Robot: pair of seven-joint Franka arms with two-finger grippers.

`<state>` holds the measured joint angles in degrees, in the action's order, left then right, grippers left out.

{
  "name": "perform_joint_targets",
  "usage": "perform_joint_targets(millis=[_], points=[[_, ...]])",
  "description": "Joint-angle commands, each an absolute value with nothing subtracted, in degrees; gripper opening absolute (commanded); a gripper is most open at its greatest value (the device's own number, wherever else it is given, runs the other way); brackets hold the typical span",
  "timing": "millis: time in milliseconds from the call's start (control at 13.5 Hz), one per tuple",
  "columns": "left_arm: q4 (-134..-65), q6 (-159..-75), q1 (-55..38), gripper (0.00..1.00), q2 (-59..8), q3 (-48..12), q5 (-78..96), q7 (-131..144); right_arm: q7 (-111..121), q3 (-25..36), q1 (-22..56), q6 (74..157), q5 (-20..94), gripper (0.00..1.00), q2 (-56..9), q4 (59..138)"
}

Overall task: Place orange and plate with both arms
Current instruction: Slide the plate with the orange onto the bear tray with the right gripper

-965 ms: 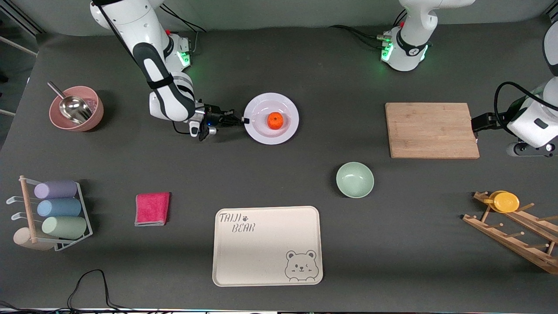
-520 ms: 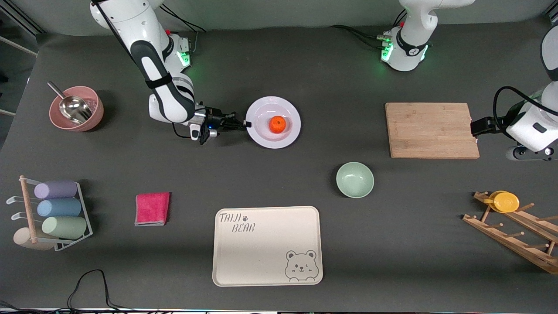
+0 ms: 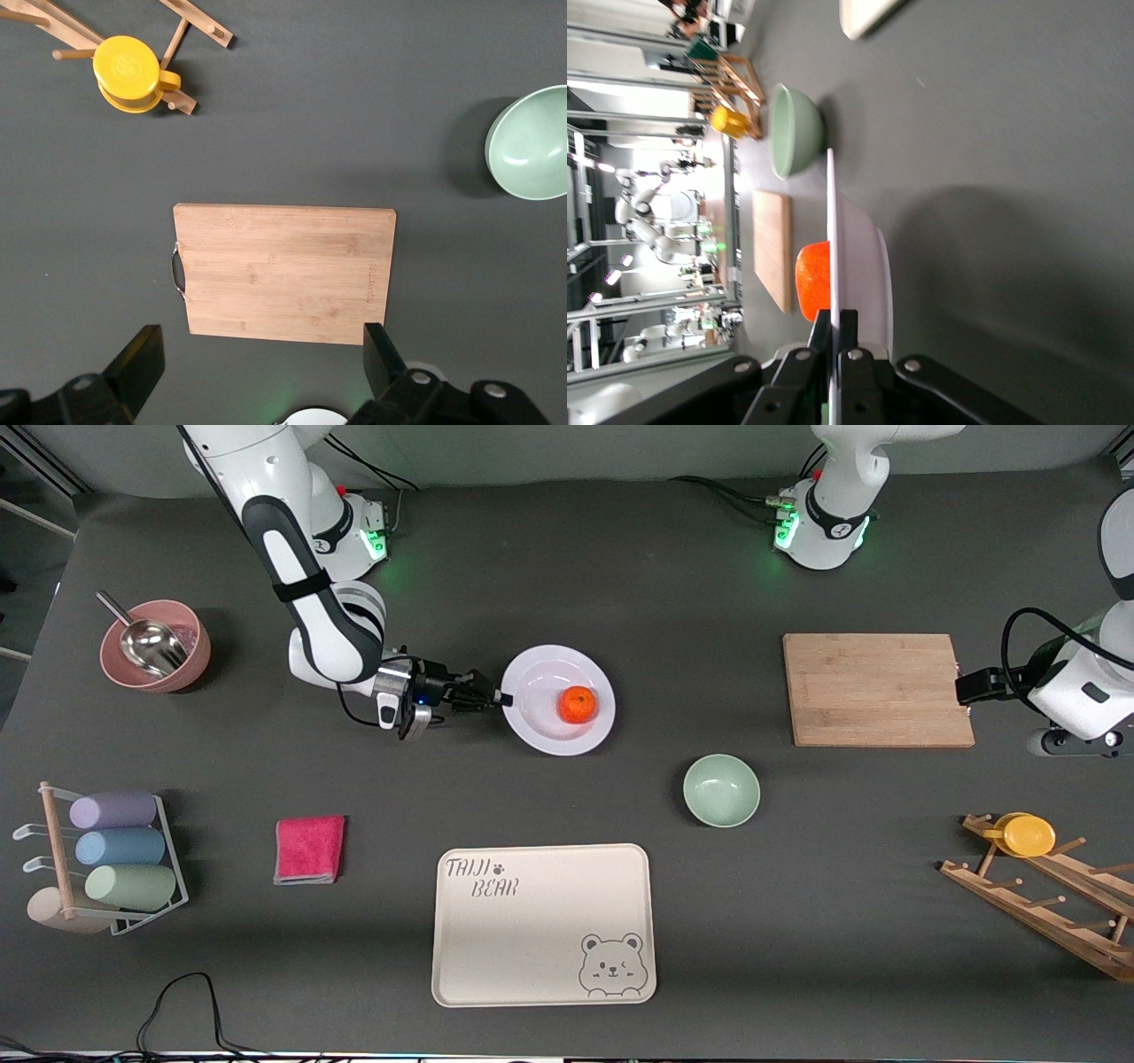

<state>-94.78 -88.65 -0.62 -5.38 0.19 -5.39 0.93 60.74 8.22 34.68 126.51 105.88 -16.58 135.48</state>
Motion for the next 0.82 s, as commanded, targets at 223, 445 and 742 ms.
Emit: perform_joint_targets(millis=[223, 445, 742], points=[[-95.27, -88.68, -0.17, 1.00, -5.27, 0.09, -4.92, -0.26, 54.86, 9.93, 32.44, 122.09, 105.83, 0.00, -18.01, 126.94], [-95.27, -88.86, -0.35, 1.00, -5.36, 0.09, -5.10, -0.35, 47.40, 9.84, 27.87, 119.20, 100.90, 0.00, -25.46, 113.69], [-95.27, -88.86, -0.53, 1.00, -5.36, 0.09, -5.19, -0.35, 40.01, 9.93, 25.75, 117.86, 100.55, 0.00, -36.19, 96.81]])
